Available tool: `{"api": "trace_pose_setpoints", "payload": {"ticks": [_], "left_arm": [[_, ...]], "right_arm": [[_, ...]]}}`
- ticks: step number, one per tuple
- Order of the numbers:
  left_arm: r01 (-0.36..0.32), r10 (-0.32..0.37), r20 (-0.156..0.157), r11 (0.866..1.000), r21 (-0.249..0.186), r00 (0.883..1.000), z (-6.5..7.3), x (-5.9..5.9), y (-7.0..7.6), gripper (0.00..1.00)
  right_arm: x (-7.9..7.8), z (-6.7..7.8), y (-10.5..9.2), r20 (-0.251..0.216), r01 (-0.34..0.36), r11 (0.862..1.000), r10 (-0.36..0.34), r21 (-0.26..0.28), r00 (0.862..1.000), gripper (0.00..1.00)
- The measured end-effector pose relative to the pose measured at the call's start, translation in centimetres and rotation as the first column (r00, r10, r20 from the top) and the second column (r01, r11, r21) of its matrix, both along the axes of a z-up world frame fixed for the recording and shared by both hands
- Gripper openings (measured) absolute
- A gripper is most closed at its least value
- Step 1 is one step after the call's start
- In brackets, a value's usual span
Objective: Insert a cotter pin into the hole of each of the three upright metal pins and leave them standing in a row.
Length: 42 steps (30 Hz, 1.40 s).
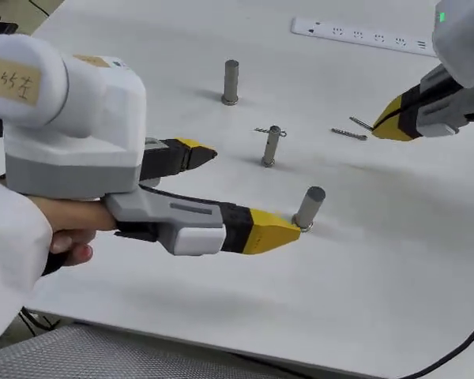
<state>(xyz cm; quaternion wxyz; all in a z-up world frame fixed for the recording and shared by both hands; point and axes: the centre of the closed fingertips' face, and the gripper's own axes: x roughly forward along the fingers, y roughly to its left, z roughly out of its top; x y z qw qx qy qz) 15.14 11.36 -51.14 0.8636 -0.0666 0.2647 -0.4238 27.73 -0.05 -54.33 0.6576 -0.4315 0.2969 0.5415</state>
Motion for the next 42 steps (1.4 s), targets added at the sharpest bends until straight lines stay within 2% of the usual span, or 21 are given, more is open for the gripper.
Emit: {"api": "trace_pose_setpoints", "payload": {"ticks": [1, 3, 6, 7, 9, 11, 15, 17, 19, 22, 24, 30, 33, 36, 42], "left_arm": [[0.005, -0.005, 0.002, 1.0, -0.003, 1.0, 0.2, 0.1, -0.2, 0.78], [0.008, -0.008, 0.001, 1.0, -0.02, 1.0, 0.6, 0.5, -0.6, 0.74], [0.007, -0.009, -0.02, 0.997, -0.082, 1.0, 1.4, 1.0, -1.4, 0.69], [0.01, -0.011, -0.013, 0.996, -0.093, 1.0, 1.8, 1.3, -1.6, 0.68], [0.02, -0.02, -0.002, 0.995, -0.101, 1.0, 2.3, 1.6, -2.0, 0.67], [0.031, -0.032, 0.0, 0.994, -0.106, 1.0, 2.6, 2.0, -2.5, 0.64], [0.059, -0.06, -0.002, 0.992, -0.114, 0.998, 2.8, 2.3, -3.6, 0.59], [0.072, -0.073, -0.012, 0.991, -0.113, 0.997, 2.7, 2.4, -4.2, 0.54], [0.079, -0.084, -0.037, 0.99, -0.12, 0.996, 2.5, 2.4, -4.7, 0.54], [0.08, -0.089, -0.052, 0.986, -0.149, 0.995, 2.9, 2.6, -5.3, 0.51], [0.067, -0.077, -0.054, 0.983, -0.17, 0.996, 3.3, 2.9, -5.6, 0.48], [0.054, -0.072, -0.08, 0.978, -0.2, 0.994, 3.3, 3.2, -5.7, 0.39], [0.056, -0.078, -0.091, 0.974, -0.221, 0.993, 3.6, 3.1, -5.9, 0.33], [0.066, -0.089, -0.094, 0.97, -0.233, 0.992, 3.8, 3.0, -6.2, 0.24], [0.067, -0.1, -0.124, 0.966, -0.248, 0.987, 3.5, 3.0, -6.7, 0.18]], "right_arm": [[-0.5, 0.4, 0.3, 0.016, -0.007, 1.0, 0.007, 0.024, 1.0, 0.0], [-1.1, 0.7, 0.5, 0.028, -0.007, 0.999, 0.006, 0.038, 1.0, 0.0], [-1.9, 1.5, 0.7, 0.068, -0.021, 0.998, 0.017, 0.063, 0.998, 0.0], [-2.2, 2.0, 1.0, 0.087, -0.035, 0.996, 0.027, 0.088, 0.996, 0.0], [-3.0, 2.6, 1.1, 0.095, -0.041, 0.993, 0.031, 0.111, 0.995, 0.0], [-3.4, 3.2, 1.2, 0.12, -0.056, 0.99, 0.041, 0.126, 0.992, 0.0], [-4.5, 4.0, 1.8, 0.141, -0.089, 0.985, 0.069, 0.145, 0.988, 0.0], [-4.8, 4.3, 2.0, 0.159, -0.096, 0.984, 0.072, 0.151, 0.985, 0.0], [-5.1, 4.5, 2.3, 0.175, -0.104, 0.981, 0.075, 0.161, 0.982, 0.0], [-5.4, 4.6, 2.3, 0.208, -0.12, 0.982, 0.089, 0.143, 0.974, 0.0], [-6.1, 4.9, 2.7, 0.196, -0.108, 0.976, 0.07, 0.187, 0.978, 0.0], [-7.5, 5.2, 2.9, 0.226, -0.111, 0.974, 0.064, 0.2, 0.972, 0.0], [-8.3, 5.2, 3.0, 0.263, -0.14, 0.975, 0.091, 0.172, 0.96, 0.0], [-8.8, 5.1, 3.1, 0.266, -0.152, 0.973, 0.102, 0.174, 0.958, 0.0], [-9.6, 5.2, 3.3, 0.282, -0.171, 0.973, 0.122, 0.157, 0.952, 0.0]]}}
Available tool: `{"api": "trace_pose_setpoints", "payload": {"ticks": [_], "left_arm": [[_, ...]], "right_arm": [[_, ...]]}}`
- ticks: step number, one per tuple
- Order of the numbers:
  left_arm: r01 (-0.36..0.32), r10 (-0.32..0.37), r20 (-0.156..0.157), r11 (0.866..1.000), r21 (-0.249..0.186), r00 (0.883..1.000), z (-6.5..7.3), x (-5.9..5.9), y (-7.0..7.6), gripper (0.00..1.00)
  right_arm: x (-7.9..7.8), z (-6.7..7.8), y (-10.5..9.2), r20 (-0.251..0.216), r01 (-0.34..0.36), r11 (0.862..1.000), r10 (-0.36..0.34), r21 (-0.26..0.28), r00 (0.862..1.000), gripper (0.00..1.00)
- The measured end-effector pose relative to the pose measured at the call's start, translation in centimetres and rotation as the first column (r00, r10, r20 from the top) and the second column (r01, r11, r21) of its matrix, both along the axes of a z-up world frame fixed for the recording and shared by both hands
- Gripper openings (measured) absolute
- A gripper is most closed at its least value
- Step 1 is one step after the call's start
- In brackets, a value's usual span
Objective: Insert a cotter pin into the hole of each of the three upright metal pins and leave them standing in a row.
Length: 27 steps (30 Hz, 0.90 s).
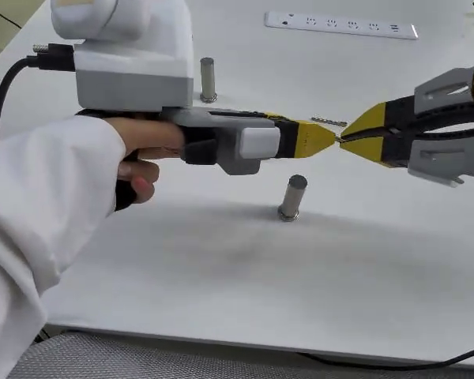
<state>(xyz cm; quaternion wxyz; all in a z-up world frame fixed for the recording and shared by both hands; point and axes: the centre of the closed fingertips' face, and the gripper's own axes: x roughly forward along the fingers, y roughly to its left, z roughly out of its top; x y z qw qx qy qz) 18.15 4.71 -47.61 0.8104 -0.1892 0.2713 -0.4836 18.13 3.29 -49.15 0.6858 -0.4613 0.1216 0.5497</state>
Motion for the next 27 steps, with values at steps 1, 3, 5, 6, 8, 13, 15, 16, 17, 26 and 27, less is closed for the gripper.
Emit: {"api": "trace_pose_setpoints", "payload": {"ticks": [1, 3, 5, 6, 8, 13, 15, 16, 17, 26, 27], "left_arm": [[0.001, -0.001, -0.002, 1.0, -0.001, 1.0, 0.0, 0.0, 0.0, 0.17], [0.009, -0.009, 0.0, 1.0, 0.003, 1.0, -0.1, -0.1, -0.2, 0.16], [0.011, -0.011, 0.007, 1.0, 0.012, 1.0, -0.2, -0.1, -0.2, 0.15], [0.012, -0.013, 0.013, 1.0, 0.015, 1.0, -0.4, 0.2, -0.1, 0.12], [0.009, -0.009, 0.009, 1.0, 0.015, 1.0, -0.5, 0.5, 0.2, 0.06], [0.017, -0.017, 0.004, 1.0, 0.024, 1.0, -0.9, 0.3, 0.0, 0.04], [0.021, -0.021, -0.009, 1.0, 0.012, 1.0, -0.7, 0.0, -0.3, 0.03], [0.023, -0.023, -0.011, 1.0, 0.008, 1.0, -0.7, -0.2, -0.5, 0.02], [0.028, -0.027, -0.012, 1.0, 0.01, 1.0, -0.7, -0.4, -0.6, 0.01], [0.044, -0.044, -0.04, 0.999, -0.009, 0.998, -0.6, -0.8, -0.7, 0.0], [0.041, -0.042, -0.055, 0.999, -0.014, 0.998, -0.6, -0.9, -0.7, 0.0]], "right_arm": [[-0.1, 0.0, 0.0, 0.002, -0.003, 1.0, 0.003, -0.002, 1.0, 0.0], [-0.2, 0.1, 0.2, 0.005, -0.009, 1.0, 0.009, -0.002, 1.0, 0.0], [-0.3, 0.2, 0.4, 0.014, -0.017, 1.0, 0.017, -0.004, 1.0, 0.0], [-0.4, 0.2, 0.5, 0.012, -0.017, 1.0, 0.017, 0.0, 1.0, 0.0], [-0.4, 0.3, 0.7, 0.019, -0.02, 1.0, 0.02, 0.001, 1.0, 0.0], [-0.7, 0.4, 1.1, 0.031, -0.028, 1.0, 0.028, -0.004, 0.999, 0.0], [-0.6, 0.4, 1.0, 0.032, -0.029, 1.0, 0.029, -0.005, 0.999, 0.0], [-0.6, 0.4, 1.0, 0.032, -0.029, 1.0, 0.029, -0.004, 0.999, 0.0], [-0.7, 0.4, 1.0, 0.03, -0.03, 1.0, 0.03, -0.005, 0.999, 0.0], [-0.9, 0.5, 1.4, 0.031, -0.035, 0.999, 0.035, 0.002, 0.999, 0.0], [-0.9, 0.6, 1.4, 0.033, -0.036, 0.999, 0.036, 0.001, 0.999, 0.0]]}}
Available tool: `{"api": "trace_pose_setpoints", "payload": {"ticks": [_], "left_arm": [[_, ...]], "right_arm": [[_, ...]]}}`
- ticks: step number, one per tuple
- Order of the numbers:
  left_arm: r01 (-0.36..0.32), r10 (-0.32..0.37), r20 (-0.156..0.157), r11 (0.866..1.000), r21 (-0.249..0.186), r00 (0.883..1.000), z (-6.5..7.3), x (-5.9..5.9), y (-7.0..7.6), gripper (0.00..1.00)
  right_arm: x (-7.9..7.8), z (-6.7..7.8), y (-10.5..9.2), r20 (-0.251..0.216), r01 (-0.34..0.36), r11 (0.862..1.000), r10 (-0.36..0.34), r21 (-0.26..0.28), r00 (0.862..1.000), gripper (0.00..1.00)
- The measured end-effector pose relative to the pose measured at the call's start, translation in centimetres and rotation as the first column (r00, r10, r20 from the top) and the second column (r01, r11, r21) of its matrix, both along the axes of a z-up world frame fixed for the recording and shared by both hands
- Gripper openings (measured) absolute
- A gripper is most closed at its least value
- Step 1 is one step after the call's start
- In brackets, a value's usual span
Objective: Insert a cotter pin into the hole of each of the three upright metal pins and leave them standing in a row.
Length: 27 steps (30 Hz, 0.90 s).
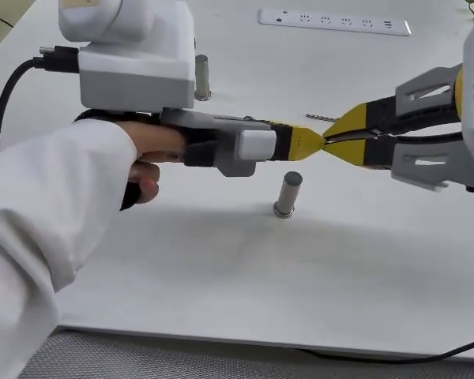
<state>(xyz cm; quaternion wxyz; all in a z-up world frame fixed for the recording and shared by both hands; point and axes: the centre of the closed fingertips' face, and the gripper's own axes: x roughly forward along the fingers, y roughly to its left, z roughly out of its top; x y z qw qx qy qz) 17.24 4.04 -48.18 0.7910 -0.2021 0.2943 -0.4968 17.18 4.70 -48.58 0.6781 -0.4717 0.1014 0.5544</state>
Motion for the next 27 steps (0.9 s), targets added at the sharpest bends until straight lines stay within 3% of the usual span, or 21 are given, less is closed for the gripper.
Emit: {"api": "trace_pose_setpoints", "payload": {"ticks": [1, 4, 13, 19, 20, 21, 25, 26, 27], "left_arm": [[-0.005, 0.005, -0.015, 1.0, -0.003, 1.0, 0.0, 0.0, 0.0, 0.0], [-0.015, 0.015, -0.02, 1.0, -0.004, 1.0, 0.0, 0.0, 0.1, 0.0], [0.006, -0.01, 0.049, 0.997, 0.076, 0.999, -0.9, 0.5, 0.5, 0.0], [0.009, -0.014, 0.051, 0.995, 0.097, 0.999, -0.9, -0.1, 0.1, 0.0], [0.014, -0.022, 0.067, 0.993, 0.116, 0.997, -1.0, -0.2, 0.1, 0.0], [0.019, -0.034, 0.102, 0.989, 0.147, 0.994, -1.1, -0.2, 0.4, 0.0], [0.05, -0.075, 0.133, 0.982, 0.184, 0.988, -1.1, -0.8, 0.5, 0.0], [0.061, -0.092, 0.157, 0.98, 0.19, 0.983, -0.9, -0.9, 0.4, 0.0], [0.064, -0.105, 0.204, 0.978, 0.197, 0.973, -0.7, -0.9, 0.4, 0.0]], "right_arm": [[0.0, 0.0, 0.0, 0.001, 0.0, 1.0, 0.0, 0.0, 1.0, 0.0], [0.1, 0.0, 0.1, 0.007, 0.0, 1.0, 0.0, -0.001, 1.0, 0.0], [-0.2, -0.8, 0.0, -0.003, -0.017, 1.0, 0.017, -0.01, 1.0, 0.0], [0.0, -1.1, -0.4, -0.042, 0.002, 1.0, -0.001, 0.021, 0.999, 0.01], [0.2, -1.2, -0.7, -0.052, 0.015, 1.0, -0.013, 0.027, 0.999, 0.02], [0.3, -1.4, -0.9, -0.064, 0.029, 0.999, -0.027, 0.028, 0.998, 0.03], [0.3, -2.0, -1.6, -0.163, 0.085, 0.993, -0.071, 0.079, 0.984, 0.07], [0.2, -2.0, -1.7, -0.191, 0.094, 0.992, -0.076, 0.087, 0.979, 0.08], [0.2, -2.1, -1.8, -0.213, 0.107, 0.99, -0.085, 0.096, 0.973, 0.1]]}}
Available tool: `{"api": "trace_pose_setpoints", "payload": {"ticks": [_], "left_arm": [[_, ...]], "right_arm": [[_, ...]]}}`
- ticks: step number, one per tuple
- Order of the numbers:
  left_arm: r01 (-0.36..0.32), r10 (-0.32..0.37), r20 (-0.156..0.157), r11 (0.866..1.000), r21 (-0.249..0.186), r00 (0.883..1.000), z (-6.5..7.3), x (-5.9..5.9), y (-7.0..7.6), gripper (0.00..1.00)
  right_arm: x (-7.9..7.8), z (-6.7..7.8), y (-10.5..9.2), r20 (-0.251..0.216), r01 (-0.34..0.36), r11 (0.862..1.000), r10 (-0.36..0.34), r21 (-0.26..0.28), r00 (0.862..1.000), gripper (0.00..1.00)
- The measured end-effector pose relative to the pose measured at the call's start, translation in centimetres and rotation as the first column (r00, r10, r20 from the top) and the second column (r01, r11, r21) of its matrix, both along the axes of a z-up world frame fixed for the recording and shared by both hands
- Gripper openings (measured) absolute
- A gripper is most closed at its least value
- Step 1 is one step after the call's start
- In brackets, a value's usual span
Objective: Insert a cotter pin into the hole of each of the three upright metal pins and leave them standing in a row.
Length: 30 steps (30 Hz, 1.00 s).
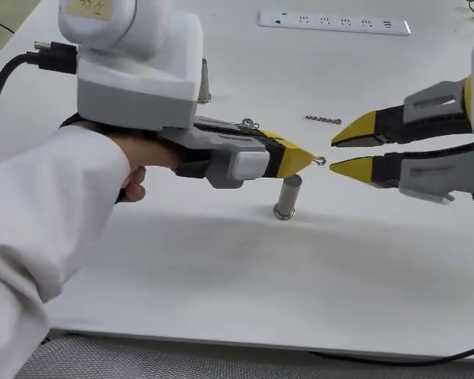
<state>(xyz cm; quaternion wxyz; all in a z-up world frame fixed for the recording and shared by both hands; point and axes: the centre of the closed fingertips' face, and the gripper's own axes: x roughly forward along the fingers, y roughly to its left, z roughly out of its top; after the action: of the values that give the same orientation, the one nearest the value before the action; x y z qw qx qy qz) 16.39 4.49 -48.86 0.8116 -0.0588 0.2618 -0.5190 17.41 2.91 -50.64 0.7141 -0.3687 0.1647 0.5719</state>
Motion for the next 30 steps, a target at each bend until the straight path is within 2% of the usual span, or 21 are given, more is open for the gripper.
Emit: {"api": "trace_pose_setpoints", "payload": {"ticks": [1, 2, 3, 4, 6, 7, 8, 9, 10, 11, 12, 14, 15, 16, 17, 18, 20, 23, 30], "left_arm": [[0.004, -0.004, 0.005, 1.0, 0.009, 1.0, 0.0, -0.1, 0.0, 0.0], [0.009, -0.009, 0.003, 1.0, 0.013, 1.0, 0.0, -0.3, 0.1, 0.0], [0.017, -0.017, 0.024, 1.0, 0.022, 1.0, 0.0, -0.3, 0.1, 0.0], [0.029, -0.031, 0.048, 0.999, 0.036, 0.998, 0.0, -0.2, 0.2, 0.0], [0.057, -0.063, 0.106, 0.996, 0.061, 0.992, 0.1, -0.3, 0.3, 0.0], [0.069, -0.077, 0.115, 0.995, 0.071, 0.99, 0.1, -0.5, 0.3, 0.0], [0.08, -0.09, 0.121, 0.993, 0.082, 0.989, 0.1, -0.7, 0.2, 0.0], [0.091, -0.104, 0.144, 0.991, 0.094, 0.984, 0.1, -0.8, 0.3, 0.0], [0.11, -0.126, 0.177, 0.989, 0.097, 0.976, 0.2, -0.7, 0.2, 0.0], [0.13, -0.146, 0.196, 0.987, 0.094, 0.97, 0.4, -0.9, 0.0, 0.0], [0.139, -0.152, 0.214, 0.987, 0.075, 0.965, 0.7, -0.9, -0.1, 0.0], [0.159, -0.172, 0.245, 0.985, 0.071, 0.954, 1.0, -1.2, -0.2, 0.0], [0.164, -0.181, 0.272, 0.983, 0.085, 0.945, 1.1, -1.2, -0.2, 0.0], [0.175, -0.199, 0.279, 0.978, 0.111, 0.939, 0.9, -1.3, -0.1, 0.0], [0.171, -0.191, 0.265, 0.981, 0.096, 0.945, 0.9, -1.4, -0.2, 0.0], [0.177, -0.196, 0.263, 0.98, 0.091, 0.945, 1.0, -1.5, -0.3, 0.0], [0.195, -0.218, 0.284, 0.975, 0.108, 0.934, 1.0, -1.9, -0.3, 0.0], [0.208, -0.234, 0.282, 0.971, 0.117, 0.931, 0.8, -2.0, -0.3, 0.0], [0.225, -0.253, 0.283, 0.966, 0.129, 0.925, 0.4, -2.3, -0.2, 0.0]], "right_arm": [[0.2, 0.1, -0.1, -0.008, 0.019, 1.0, -0.019, 0.012, 1.0, 0.14], [0.0, 0.0, -0.1, -0.058, 0.031, 0.999, -0.029, 0.034, 0.998, 0.18], [-0.3, 0.0, 0.0, -0.101, 0.044, 0.998, -0.038, 0.055, 0.994, 0.22], [-0.2, 0.2, 0.2, -0.111, 0.055, 0.996, -0.046, 0.076, 0.993, 0.22], [-0.1, -0.2, -0.2, -0.174, 0.081, 0.99, -0.061, 0.112, 0.983, 0.21], [-0.1, 0.1, -0.1, -0.201, 0.094, 0.986, -0.065, 0.139, 0.977, 0.2], [-0.3, 0.1, 0.0, -0.231, 0.1, 0.983, -0.063, 0.155, 0.971, 0.2], [-0.6, 0.2, 0.1, -0.26, 0.104, 0.98, -0.058, 0.168, 0.964, 0.2], [-1.0, 0.2, 0.3, -0.306, 0.105, 0.977, -0.045, 0.184, 0.951, 0.2], [-1.8, 0.3, 0.6, -0.345, 0.104, 0.975, -0.032, 0.194, 0.938, 0.2], [-2.1, 0.5, 0.9, -0.347, 0.091, 0.973, -0.012, 0.212, 0.938, 0.2], [-2.3, 0.5, 0.9, -0.365, 0.092, 0.971, -0.005, 0.219, 0.931, 0.17], [-2.3, 0.5, 1.0, -0.367, 0.093, 0.97, -0.004, 0.224, 0.93, 0.16], [-2.4, 0.6, 1.1, -0.371, 0.096, 0.968, -0.003, 0.231, 0.928, 0.14], [-2.4, 0.6, 1.1, -0.373, 0.096, 0.968, -0.002, 0.232, 0.928, 0.12], [-2.4, 0.6, 1.1, -0.373, 0.097, 0.968, -0.003, 0.233, 0.928, 0.1], [-2.5, 0.6, 1.2, -0.381, 0.101, 0.967, -0.004, 0.235, 0.924, 0.06], [-2.9, 0.4, 1.5, -0.388, 0.088, 0.971, 0.006, 0.224, 0.922, 0.0], [-3.2, 0.1, 1.8, -0.393, 0.077, 0.973, 0.016, 0.218, 0.919, 0.0]]}}
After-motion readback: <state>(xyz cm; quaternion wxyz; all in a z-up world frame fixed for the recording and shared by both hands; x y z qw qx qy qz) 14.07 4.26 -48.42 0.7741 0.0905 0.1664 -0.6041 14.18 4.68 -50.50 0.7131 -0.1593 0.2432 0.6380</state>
